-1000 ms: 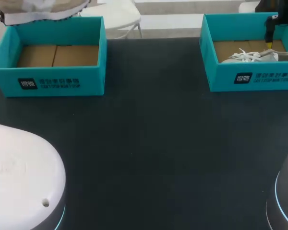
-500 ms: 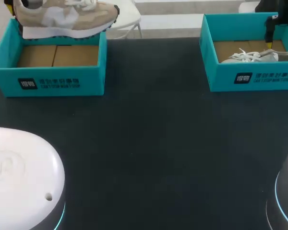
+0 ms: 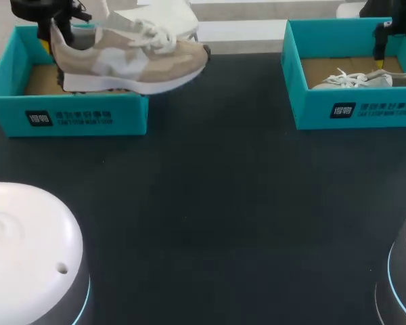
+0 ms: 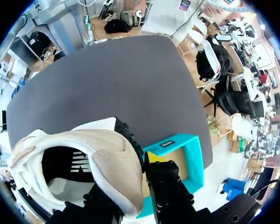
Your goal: Take the shoe out of the shoebox, open the shoe tongue, remove and reinsert the insole, then place the shoe into the shoebox
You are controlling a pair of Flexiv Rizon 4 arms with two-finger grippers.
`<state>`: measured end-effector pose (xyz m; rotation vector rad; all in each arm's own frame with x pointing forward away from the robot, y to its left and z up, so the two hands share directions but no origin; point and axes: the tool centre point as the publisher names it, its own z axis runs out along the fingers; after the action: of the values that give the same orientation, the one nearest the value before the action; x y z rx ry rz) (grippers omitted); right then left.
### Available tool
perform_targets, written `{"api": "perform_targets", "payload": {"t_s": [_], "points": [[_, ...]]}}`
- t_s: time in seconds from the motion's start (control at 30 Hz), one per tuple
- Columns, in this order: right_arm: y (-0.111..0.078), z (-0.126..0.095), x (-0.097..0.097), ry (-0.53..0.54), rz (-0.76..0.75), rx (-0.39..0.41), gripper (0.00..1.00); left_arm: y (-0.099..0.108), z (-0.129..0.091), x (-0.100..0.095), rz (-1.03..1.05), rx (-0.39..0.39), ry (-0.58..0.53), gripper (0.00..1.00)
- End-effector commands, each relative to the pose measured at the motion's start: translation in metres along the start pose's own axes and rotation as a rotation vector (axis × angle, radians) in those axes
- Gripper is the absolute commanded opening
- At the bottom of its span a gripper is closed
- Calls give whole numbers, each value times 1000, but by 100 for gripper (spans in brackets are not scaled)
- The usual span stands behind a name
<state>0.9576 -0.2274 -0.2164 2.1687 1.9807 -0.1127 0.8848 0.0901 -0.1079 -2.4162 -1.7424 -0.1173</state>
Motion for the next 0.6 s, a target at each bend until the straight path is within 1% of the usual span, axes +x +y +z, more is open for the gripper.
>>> {"api": "perform_targets", "payload": {"t_s": [0.03,0.13,0.6], "points": [[-1,0,0,1,1,-2,100,-10,2,-20,30,-408,5,0],[-1,0,0,1,1,-2,100,-18,3,-38,82,-412,-2,0],[-1,0,0,1,1,-2,100,-18,3,-38,82,-412,-2,0]]}}
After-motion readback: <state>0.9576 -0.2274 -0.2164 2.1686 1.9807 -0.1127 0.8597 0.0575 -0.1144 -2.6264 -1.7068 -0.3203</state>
